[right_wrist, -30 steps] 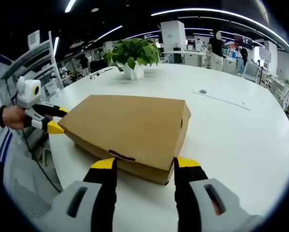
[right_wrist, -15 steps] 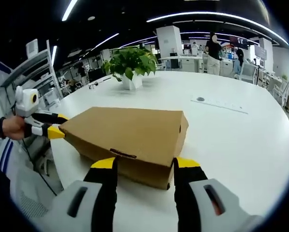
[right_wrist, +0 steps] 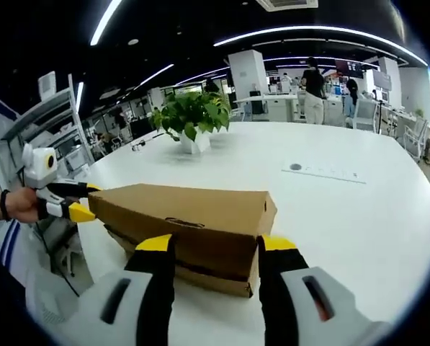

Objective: Operate the shoe box by opening the lid, removing the specified soft item, and placing it in the target area until the item is outside and the box remains undamaged.

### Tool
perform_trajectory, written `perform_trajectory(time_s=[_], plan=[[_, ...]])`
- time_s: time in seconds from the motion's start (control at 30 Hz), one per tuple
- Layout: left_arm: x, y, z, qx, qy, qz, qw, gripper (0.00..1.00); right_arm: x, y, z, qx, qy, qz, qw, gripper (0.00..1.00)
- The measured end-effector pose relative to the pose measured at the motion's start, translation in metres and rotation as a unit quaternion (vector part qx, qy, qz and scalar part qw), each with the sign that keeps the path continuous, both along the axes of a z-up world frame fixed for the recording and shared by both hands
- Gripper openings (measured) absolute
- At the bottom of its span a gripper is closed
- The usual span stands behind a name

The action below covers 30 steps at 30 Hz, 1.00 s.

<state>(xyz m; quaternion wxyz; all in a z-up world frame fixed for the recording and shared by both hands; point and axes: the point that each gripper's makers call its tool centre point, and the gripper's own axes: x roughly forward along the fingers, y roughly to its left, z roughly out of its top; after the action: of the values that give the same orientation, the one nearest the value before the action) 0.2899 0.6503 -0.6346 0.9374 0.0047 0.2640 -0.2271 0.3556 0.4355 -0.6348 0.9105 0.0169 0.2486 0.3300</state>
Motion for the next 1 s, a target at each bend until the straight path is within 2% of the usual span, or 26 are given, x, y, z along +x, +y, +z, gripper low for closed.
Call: perform_trajectory(time_s=[0.33,0.4,0.63,0.77,0.87,1.0], plan=[[0.01,0.001,0.019,0.003,-0.022,-0.009,0.9997,0.58,0.022,0.004,0.03,0.014,-0.022,-0.011,0.9996,0.42],[0.013,0.001,0.021,0.007,-0.026,-0.009,0.9996,0.58,0.021,0.007,0.039,0.021,-0.025,-0.015,0.9994,0.42],[0.025,0.01,0.03,0.022,-0.042,0.002,0.9989,0.5,0.032,0.013,0.056,0.03,-0.035,-0.02,0.9987,0.41],[0.033,0.014,0.036,0.015,-0.049,0.01,0.9986,0.48,0.042,0.015,0.063,0.036,-0.035,-0.024,0.9985,0.42],[0.04,0.016,0.038,0.03,-0.057,0.013,0.9978,0.46,0.051,0.017,0.068,0.041,-0.036,-0.029,0.9981,0.42],[0.048,0.024,0.042,0.031,-0.063,0.033,0.997,0.4,0.058,0.019,0.074,0.042,-0.039,-0.031,0.9979,0.41]])
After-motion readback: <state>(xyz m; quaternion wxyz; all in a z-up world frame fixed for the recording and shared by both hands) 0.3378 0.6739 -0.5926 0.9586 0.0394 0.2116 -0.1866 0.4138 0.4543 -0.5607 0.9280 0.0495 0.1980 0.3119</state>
